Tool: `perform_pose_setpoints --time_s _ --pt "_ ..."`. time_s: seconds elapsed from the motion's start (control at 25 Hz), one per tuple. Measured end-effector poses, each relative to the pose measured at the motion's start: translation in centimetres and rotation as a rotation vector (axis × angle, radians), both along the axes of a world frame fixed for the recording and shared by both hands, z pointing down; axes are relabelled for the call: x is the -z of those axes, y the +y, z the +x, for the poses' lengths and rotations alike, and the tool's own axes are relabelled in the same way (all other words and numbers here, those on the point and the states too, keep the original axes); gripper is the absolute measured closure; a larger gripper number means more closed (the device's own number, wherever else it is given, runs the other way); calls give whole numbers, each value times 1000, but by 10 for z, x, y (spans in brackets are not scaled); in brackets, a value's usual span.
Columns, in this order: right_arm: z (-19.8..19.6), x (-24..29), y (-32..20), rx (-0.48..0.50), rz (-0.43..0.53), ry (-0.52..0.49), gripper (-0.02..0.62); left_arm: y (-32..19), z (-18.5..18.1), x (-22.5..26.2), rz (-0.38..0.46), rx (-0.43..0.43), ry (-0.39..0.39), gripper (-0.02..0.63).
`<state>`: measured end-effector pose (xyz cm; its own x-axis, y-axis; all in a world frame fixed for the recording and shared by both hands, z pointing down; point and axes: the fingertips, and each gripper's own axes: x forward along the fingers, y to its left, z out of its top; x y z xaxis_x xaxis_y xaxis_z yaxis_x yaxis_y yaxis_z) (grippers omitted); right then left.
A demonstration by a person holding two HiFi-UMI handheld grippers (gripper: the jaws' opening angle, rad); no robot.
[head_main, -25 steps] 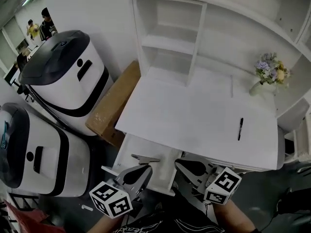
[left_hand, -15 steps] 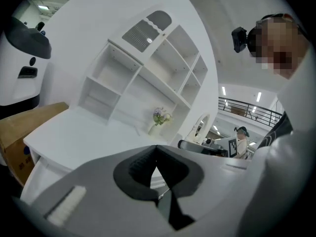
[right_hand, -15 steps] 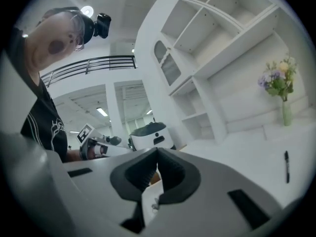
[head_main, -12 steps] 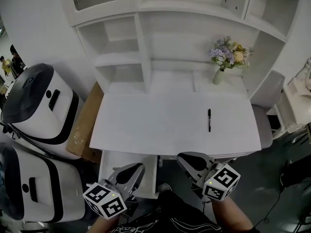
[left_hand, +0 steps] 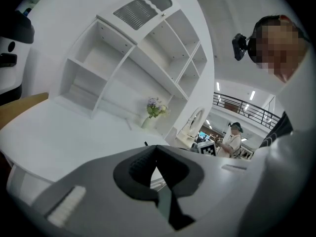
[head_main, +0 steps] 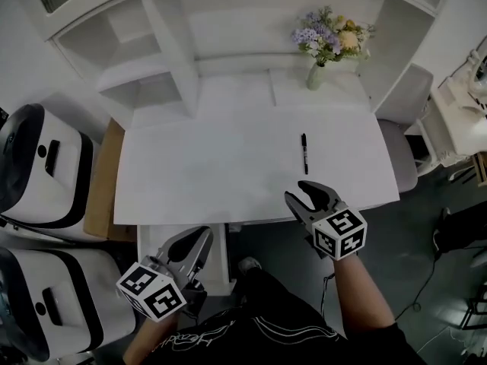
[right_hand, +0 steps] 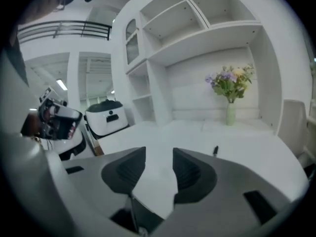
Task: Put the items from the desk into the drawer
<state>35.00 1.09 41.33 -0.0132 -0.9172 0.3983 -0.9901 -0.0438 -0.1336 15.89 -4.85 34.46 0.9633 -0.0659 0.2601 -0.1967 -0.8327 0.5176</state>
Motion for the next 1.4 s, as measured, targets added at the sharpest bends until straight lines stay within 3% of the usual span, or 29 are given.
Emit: perform_pose_setpoints --time_s 0.28,0.68,0.92,1.08,1.4 --pt "93 -58 -10 -176 -193 102 439 -12 13 -19 -20 -7 -58 597" --pt "134 -120 -36 -195 -389 121 440 -36 18 -45 -68 19 -105 597" --pt "136 -128 -36 -238 -406 29 481 -44 13 -49 -80 38 -103 597" --pt "142 -128 -31 -281 -410 8 547 -46 7 -50 -81 41 -101 597" --pt "143 -119 -31 -281 -394 16 552 -39 -8 -51 -88 58 -106 597"
